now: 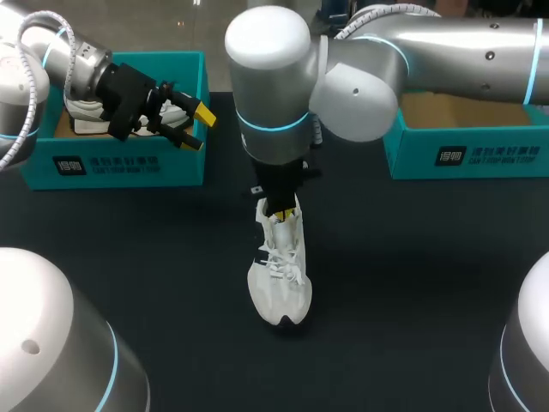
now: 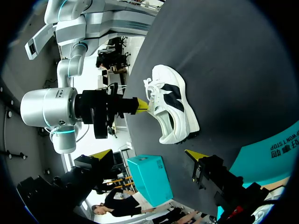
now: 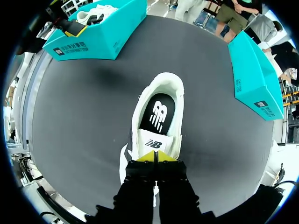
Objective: Take the shoe out of the shoebox, open the shoe tongue, remove and reinsert the insole, then place the shoe into the shoebox
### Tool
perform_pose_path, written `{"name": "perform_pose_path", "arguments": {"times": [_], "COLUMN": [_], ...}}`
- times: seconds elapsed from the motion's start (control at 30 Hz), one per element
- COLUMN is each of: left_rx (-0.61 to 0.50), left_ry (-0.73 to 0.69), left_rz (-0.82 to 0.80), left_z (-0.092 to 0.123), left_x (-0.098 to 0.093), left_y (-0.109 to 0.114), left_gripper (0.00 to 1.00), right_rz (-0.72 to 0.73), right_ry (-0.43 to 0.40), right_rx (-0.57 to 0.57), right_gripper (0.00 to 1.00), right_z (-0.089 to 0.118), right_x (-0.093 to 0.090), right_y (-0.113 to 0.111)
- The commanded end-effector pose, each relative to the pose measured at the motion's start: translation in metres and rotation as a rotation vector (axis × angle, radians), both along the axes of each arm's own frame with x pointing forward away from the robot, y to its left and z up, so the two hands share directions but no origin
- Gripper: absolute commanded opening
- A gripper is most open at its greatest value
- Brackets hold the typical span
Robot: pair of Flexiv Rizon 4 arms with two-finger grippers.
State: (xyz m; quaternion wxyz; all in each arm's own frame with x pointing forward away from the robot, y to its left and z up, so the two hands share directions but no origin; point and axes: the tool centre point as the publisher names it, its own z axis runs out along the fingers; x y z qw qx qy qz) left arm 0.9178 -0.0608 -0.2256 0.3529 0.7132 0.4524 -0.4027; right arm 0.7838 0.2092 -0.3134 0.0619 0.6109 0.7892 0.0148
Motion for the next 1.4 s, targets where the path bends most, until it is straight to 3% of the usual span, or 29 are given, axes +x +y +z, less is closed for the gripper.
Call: {"name": "perform_pose_path", "arguments": {"times": [0.03,0.5,0.7,0.77,1.13,1.2,1.4], "left_rx": [0.001,0.001,0.001,0.001,0.001,0.001,0.001], "left_ry": [-0.001,-0.001,-0.001,-0.001,-0.001,-0.001,-0.001], "left_rz": [-0.001,-0.001,-0.001,-0.001,-0.001,-0.001,-0.001], "left_z": [0.000,0.000,0.000,0.000,0.000,0.000,0.000], "left_x": [0.000,0.000,0.000,0.000,0.000,0.000,0.000], "left_y": [0.000,0.000,0.000,0.000,0.000,0.000,0.000], "left_gripper": [1.00,1.00,1.00,1.00,1.00,1.00,1.00], "right_rz": [0.054,0.691,0.960,0.912,0.912,0.963,1.073], "right_ry": [-0.016,0.033,-0.027,-0.015,-0.015,-0.060,-0.087], "right_rx": [0.008,-0.101,-0.176,-0.250,-0.250,-0.203,-0.220], "right_gripper": [0.00,0.00,0.00,0.00,0.00,0.00,0.00], "right_z": [0.001,0.010,0.023,0.026,0.026,0.023,0.027], "right_x": [0.002,0.028,0.036,0.038,0.038,0.041,0.061], "right_y": [0.002,-0.012,-0.024,-0.032,-0.032,-0.028,-0.028]}}
